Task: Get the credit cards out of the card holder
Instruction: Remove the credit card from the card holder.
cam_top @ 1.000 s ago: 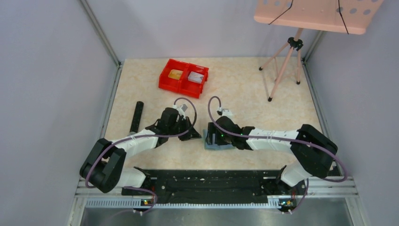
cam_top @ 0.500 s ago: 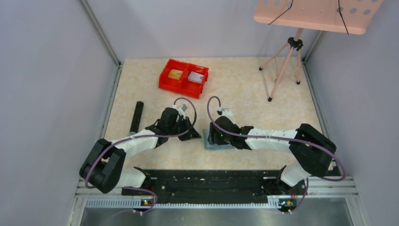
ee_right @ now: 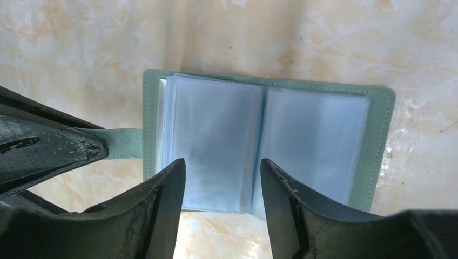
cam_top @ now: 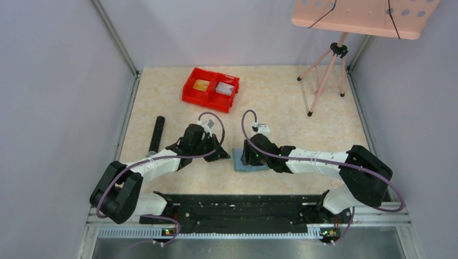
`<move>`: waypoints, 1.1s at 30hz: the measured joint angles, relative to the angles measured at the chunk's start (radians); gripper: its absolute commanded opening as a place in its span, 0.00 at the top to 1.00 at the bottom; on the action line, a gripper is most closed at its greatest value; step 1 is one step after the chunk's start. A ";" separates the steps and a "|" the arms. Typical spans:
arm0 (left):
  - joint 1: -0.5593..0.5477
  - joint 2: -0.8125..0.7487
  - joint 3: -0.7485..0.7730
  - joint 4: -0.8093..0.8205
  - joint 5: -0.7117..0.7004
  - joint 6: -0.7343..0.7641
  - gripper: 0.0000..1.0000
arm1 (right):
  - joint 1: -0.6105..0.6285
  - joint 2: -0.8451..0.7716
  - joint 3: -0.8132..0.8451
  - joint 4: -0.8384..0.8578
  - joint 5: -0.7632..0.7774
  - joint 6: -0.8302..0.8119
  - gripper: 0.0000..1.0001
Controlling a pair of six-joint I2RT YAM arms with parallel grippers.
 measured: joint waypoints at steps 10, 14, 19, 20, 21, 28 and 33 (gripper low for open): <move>0.000 -0.009 -0.005 -0.014 -0.006 0.000 1.00 | 0.000 0.002 -0.012 0.027 -0.026 0.007 0.37; 0.000 -0.009 -0.005 -0.016 -0.006 0.000 1.00 | 0.000 0.025 -0.011 0.039 -0.040 0.007 0.38; 0.000 -0.015 -0.010 -0.022 -0.007 0.000 1.00 | 0.000 0.052 -0.011 0.042 -0.051 0.007 0.36; 0.000 -0.015 -0.010 -0.022 -0.007 0.000 1.00 | 0.000 0.052 -0.011 0.043 -0.053 0.007 0.36; 0.000 -0.015 -0.010 -0.022 -0.007 0.000 1.00 | 0.000 0.052 -0.011 0.043 -0.054 0.007 0.36; 0.000 -0.015 -0.011 -0.022 -0.007 0.000 1.00 | 0.000 0.052 -0.011 0.050 -0.070 0.007 0.34; 0.000 -0.016 -0.011 -0.022 -0.007 0.000 1.00 | 0.000 0.052 -0.011 0.059 -0.078 0.007 0.33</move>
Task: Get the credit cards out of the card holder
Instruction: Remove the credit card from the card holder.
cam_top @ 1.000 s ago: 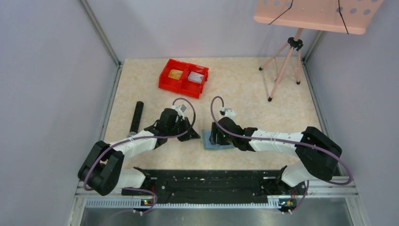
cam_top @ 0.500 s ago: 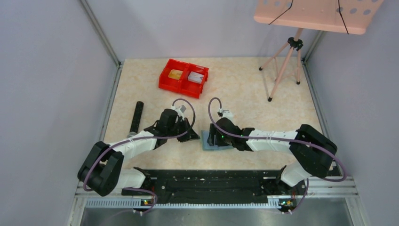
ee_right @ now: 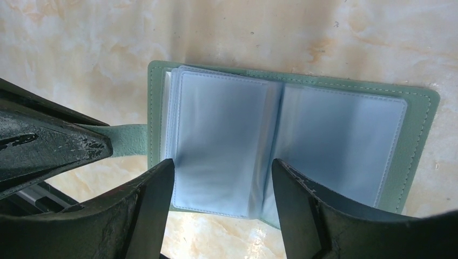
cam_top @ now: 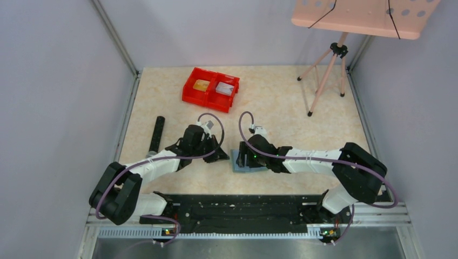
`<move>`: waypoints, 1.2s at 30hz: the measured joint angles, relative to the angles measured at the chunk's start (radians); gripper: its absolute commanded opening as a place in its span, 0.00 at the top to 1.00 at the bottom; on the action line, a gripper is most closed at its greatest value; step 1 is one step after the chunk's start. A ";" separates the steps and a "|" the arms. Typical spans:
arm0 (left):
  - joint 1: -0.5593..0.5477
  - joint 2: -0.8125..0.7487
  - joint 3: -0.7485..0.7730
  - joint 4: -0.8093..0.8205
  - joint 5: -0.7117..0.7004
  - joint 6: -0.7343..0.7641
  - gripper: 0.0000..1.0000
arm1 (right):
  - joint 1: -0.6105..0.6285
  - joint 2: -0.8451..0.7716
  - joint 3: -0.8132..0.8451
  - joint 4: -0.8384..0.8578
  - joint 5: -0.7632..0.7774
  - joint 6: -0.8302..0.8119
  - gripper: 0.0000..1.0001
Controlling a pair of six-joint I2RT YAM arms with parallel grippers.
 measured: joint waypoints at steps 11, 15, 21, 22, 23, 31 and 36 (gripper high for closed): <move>0.000 -0.008 0.000 -0.001 0.000 0.000 1.00 | 0.000 0.011 0.001 0.003 -0.002 0.000 0.36; 0.000 -0.008 0.000 -0.001 0.000 0.000 1.00 | 0.000 0.012 0.002 0.002 0.002 0.000 0.39; 0.000 -0.008 0.000 -0.005 -0.001 0.000 1.00 | 0.000 0.016 0.008 -0.012 0.015 0.000 0.42; 0.000 -0.008 0.000 -0.005 -0.001 0.000 1.00 | 0.000 0.016 0.008 -0.016 0.019 0.000 0.42; 0.000 -0.008 0.000 -0.005 -0.001 0.000 1.00 | 0.000 0.016 0.008 -0.019 0.024 0.000 0.42; 0.000 -0.008 0.000 -0.009 -0.004 0.004 1.00 | 0.000 0.015 0.022 -0.063 0.084 -0.002 0.41; 0.000 -0.008 0.000 -0.011 -0.004 0.004 1.00 | 0.000 0.001 0.027 -0.118 0.141 -0.004 0.41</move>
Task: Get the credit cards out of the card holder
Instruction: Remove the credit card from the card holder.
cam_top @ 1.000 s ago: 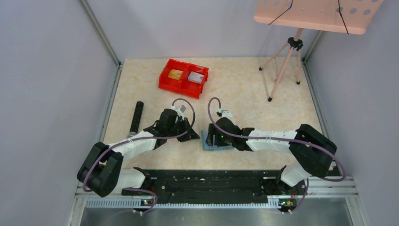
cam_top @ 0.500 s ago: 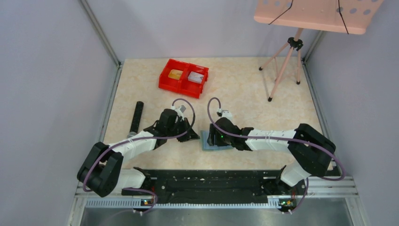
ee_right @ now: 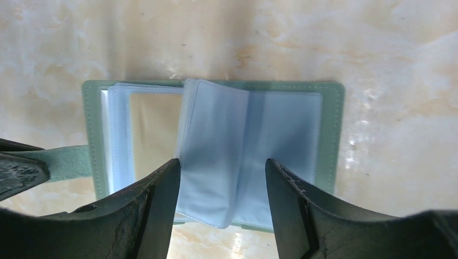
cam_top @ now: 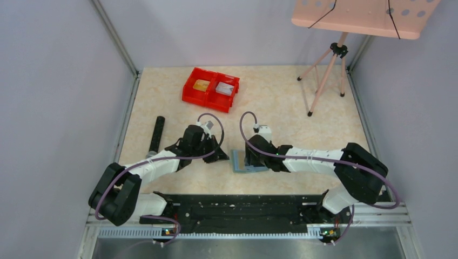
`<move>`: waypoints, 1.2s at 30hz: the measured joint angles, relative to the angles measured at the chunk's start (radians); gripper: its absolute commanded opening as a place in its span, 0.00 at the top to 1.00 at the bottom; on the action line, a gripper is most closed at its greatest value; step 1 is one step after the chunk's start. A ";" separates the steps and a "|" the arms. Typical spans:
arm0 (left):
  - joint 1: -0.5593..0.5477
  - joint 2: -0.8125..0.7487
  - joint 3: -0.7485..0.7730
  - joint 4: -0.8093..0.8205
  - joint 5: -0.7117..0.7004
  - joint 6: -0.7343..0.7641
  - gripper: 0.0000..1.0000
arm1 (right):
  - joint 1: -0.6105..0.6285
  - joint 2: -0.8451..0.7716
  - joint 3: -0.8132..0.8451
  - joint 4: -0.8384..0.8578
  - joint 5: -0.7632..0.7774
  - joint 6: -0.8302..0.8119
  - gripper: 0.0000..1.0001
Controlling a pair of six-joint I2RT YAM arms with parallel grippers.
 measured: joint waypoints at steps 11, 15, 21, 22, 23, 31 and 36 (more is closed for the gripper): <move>0.000 0.000 0.000 -0.008 -0.005 0.006 1.00 | -0.012 -0.133 -0.014 -0.152 0.116 -0.008 0.41; 0.000 0.000 -0.002 -0.008 -0.015 0.010 1.00 | -0.018 -0.225 -0.034 -0.203 0.145 -0.008 0.40; 0.000 -0.013 -0.009 -0.010 -0.021 0.010 1.00 | -0.018 -0.317 -0.046 -0.141 0.080 -0.034 0.36; 0.000 -0.015 -0.009 -0.010 -0.021 0.010 1.00 | -0.018 -0.318 -0.047 -0.124 0.061 -0.034 0.37; 0.000 -0.017 -0.009 -0.010 -0.022 0.010 1.00 | -0.018 -0.318 -0.054 -0.087 0.032 -0.035 0.38; 0.000 -0.026 -0.015 -0.010 -0.022 0.005 1.00 | -0.018 -0.199 -0.066 0.096 -0.102 -0.034 0.32; 0.000 -0.036 -0.015 -0.011 -0.022 0.002 1.00 | -0.017 -0.084 -0.057 0.106 -0.117 -0.036 0.31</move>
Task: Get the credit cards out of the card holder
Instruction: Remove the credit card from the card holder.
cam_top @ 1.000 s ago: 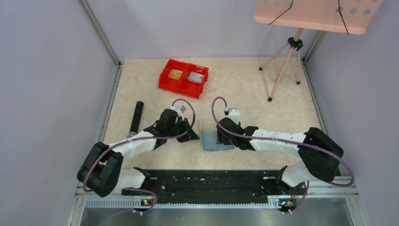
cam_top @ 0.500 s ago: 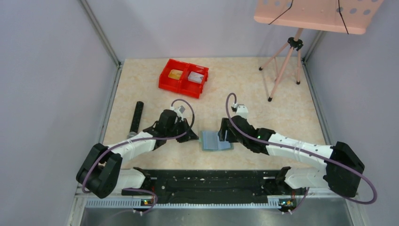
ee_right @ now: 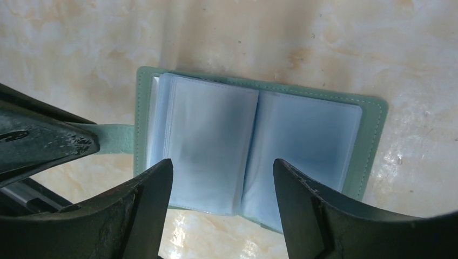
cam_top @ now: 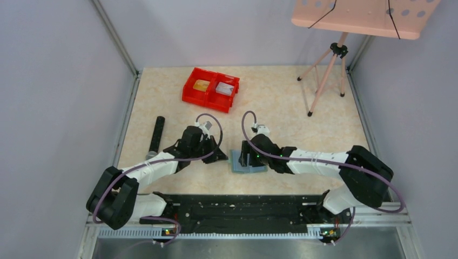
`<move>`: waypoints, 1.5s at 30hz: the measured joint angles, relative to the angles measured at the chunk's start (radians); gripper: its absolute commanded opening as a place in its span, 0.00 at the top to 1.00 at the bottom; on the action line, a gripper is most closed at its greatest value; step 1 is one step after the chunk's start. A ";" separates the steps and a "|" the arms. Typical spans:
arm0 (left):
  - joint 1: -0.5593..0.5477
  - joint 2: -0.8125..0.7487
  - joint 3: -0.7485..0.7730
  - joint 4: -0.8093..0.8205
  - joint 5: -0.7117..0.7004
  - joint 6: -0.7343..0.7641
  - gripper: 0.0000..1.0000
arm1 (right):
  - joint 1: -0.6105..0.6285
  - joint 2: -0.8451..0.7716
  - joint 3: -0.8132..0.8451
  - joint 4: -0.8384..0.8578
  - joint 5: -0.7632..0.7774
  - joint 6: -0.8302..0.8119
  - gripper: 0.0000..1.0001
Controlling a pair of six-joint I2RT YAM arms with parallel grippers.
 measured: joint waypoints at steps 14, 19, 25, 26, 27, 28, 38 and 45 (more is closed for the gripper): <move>0.000 -0.002 -0.011 0.000 0.000 -0.003 1.00 | 0.007 0.103 0.039 0.038 -0.004 -0.006 0.29; 0.000 -0.002 -0.011 -0.001 0.000 -0.003 1.00 | 0.009 0.118 0.049 0.040 -0.003 -0.006 0.29; 0.000 -0.002 -0.011 -0.003 0.000 -0.002 1.00 | 0.018 0.152 0.090 0.007 0.017 -0.005 0.36; 0.000 -0.002 -0.011 -0.005 -0.001 -0.002 1.00 | 0.018 0.153 0.092 0.003 0.021 -0.005 0.37; 0.000 -0.002 -0.011 -0.006 -0.001 -0.002 1.00 | 0.019 0.153 0.092 -0.003 0.029 -0.005 0.38; 0.000 -0.002 -0.011 -0.007 -0.001 -0.002 1.00 | 0.020 0.153 0.092 -0.007 0.035 -0.004 0.39; 0.000 -0.008 -0.011 -0.028 -0.003 -0.002 1.00 | 0.024 0.125 0.097 -0.095 0.115 0.003 0.44; 0.000 -0.008 -0.011 -0.031 -0.005 -0.002 1.00 | 0.023 0.068 0.081 -0.188 0.191 0.002 0.43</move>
